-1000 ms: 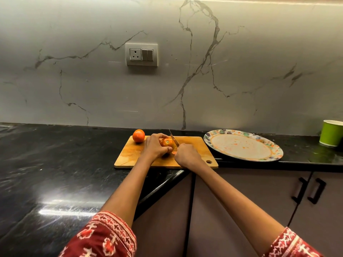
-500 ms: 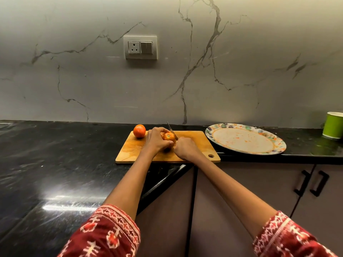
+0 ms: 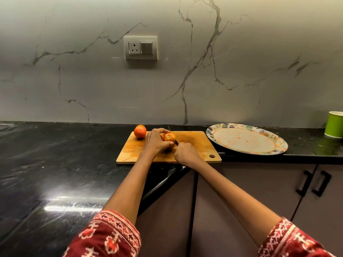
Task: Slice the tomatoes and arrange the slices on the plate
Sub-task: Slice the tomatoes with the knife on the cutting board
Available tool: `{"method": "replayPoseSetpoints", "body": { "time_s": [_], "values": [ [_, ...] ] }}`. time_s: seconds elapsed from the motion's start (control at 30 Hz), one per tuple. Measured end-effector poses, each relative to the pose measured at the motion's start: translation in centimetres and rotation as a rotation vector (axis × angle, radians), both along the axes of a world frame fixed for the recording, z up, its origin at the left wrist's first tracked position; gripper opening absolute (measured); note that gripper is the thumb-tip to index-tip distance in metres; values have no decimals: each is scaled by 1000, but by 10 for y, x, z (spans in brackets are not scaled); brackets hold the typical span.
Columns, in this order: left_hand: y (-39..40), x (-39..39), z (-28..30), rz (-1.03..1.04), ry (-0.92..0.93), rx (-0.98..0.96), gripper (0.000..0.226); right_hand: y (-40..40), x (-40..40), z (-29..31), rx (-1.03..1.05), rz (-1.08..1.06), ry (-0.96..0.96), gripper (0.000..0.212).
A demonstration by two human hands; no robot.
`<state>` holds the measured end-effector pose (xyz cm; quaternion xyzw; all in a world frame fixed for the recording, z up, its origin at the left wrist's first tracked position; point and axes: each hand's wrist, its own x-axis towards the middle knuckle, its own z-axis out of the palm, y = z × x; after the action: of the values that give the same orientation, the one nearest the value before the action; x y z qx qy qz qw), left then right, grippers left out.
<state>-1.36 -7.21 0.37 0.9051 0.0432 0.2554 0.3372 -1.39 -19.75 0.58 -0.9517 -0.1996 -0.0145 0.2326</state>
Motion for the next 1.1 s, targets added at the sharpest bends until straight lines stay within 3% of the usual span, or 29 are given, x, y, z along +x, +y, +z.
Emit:
{"method": "replayPoseSetpoints", "body": {
  "time_s": [0.2,0.67,1.1],
  "values": [
    [1,1,-3,15,-3,-2,48,10,5,6,49,-1,74,25],
    [1,2,-2,33,17,-37,47,3,-1,20,-91,89,179,23],
    [-3,-2,4,25,81,-101,50,-28,-24,8,-318,89,68,25]
  ]
}}
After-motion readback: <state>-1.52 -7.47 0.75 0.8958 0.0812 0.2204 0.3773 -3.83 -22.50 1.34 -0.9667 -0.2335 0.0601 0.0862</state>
